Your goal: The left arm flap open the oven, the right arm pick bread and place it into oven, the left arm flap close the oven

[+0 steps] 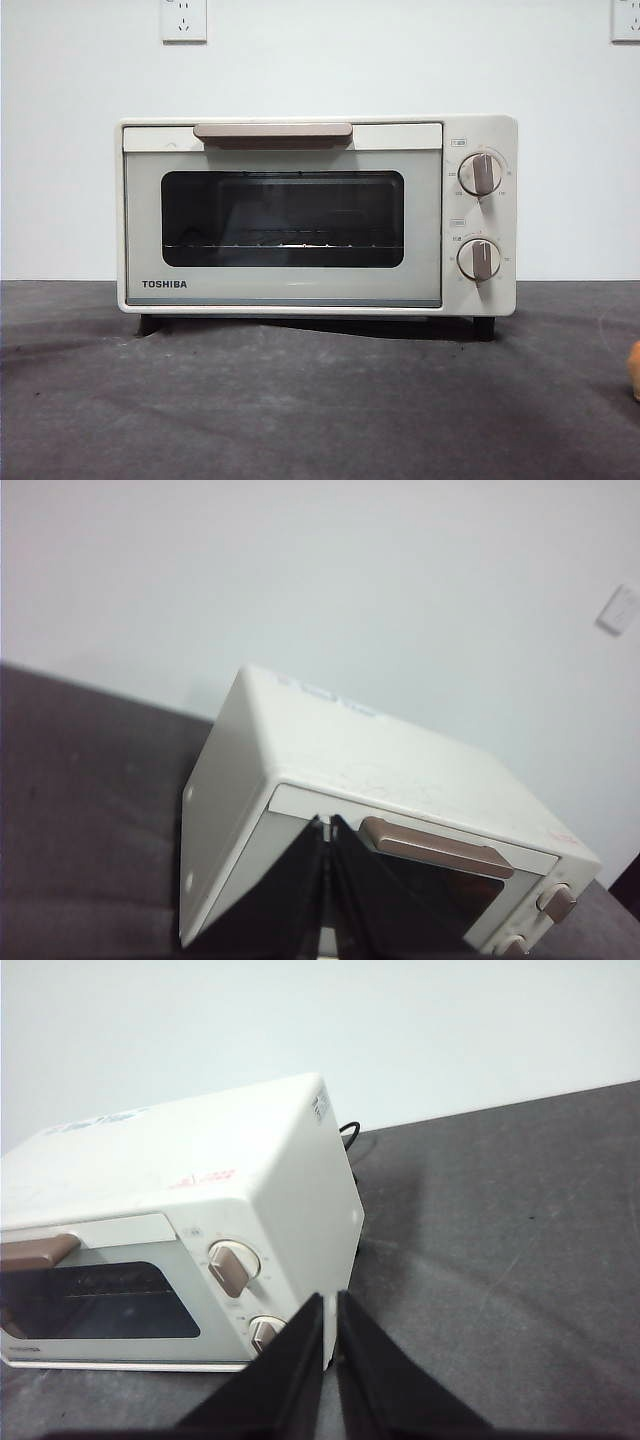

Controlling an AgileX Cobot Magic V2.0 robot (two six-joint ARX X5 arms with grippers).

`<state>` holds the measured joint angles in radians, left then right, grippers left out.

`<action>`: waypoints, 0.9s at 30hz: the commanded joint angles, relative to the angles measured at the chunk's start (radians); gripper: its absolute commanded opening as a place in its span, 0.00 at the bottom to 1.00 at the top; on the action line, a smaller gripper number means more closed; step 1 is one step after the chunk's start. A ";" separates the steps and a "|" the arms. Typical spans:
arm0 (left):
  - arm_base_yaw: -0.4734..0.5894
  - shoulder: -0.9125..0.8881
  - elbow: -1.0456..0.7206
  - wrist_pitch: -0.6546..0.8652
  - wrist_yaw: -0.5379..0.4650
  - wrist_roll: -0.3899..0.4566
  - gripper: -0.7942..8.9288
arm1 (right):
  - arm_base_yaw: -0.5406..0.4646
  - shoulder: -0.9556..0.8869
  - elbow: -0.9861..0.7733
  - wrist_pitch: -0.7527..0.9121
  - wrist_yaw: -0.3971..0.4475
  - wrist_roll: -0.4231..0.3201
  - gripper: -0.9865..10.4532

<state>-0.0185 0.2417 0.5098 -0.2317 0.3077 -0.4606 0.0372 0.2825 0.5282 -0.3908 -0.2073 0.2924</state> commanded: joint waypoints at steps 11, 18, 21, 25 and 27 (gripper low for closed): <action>-0.013 0.336 0.368 -0.331 0.082 0.213 0.10 | 0.017 0.290 0.282 -0.187 -0.110 -0.155 0.10; -0.059 0.417 0.458 -0.400 0.207 0.270 0.10 | 0.061 0.303 0.336 -0.177 -0.116 -0.140 0.10; -0.082 0.420 0.458 -0.369 0.234 0.269 0.10 | 0.066 0.290 0.340 -0.177 -0.142 -0.139 0.10; -0.101 0.420 0.458 -0.344 0.233 0.269 0.10 | 0.066 0.290 0.340 -0.182 -0.143 -0.139 0.10; -0.108 0.420 0.458 -0.344 0.231 0.270 0.10 | 0.066 0.291 0.340 -0.192 -0.143 -0.139 0.10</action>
<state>-0.1234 0.6552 0.9497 -0.5880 0.5339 -0.2070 0.0994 0.5682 0.8509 -0.5861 -0.3466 0.1574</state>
